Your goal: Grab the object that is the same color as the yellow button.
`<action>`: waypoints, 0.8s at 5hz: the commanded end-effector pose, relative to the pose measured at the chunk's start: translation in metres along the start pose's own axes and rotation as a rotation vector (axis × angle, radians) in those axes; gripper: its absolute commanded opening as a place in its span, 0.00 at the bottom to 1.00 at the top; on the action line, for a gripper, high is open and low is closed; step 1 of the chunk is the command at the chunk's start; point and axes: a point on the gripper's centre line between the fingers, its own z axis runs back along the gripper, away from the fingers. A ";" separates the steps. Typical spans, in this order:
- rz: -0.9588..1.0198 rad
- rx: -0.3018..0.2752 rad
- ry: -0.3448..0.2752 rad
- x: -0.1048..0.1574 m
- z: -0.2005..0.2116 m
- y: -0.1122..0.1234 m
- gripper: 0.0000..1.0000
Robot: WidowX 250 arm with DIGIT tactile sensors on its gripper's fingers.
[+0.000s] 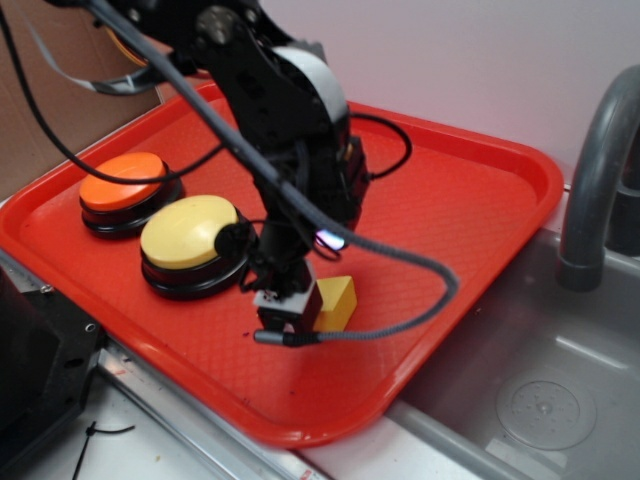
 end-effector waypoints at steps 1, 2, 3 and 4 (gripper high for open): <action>-0.034 -0.026 -0.027 0.002 -0.017 0.002 1.00; -0.048 -0.017 -0.019 0.003 -0.018 0.001 0.85; -0.002 -0.049 -0.049 0.001 -0.019 0.003 0.00; 0.059 -0.050 0.003 0.000 -0.019 0.004 0.00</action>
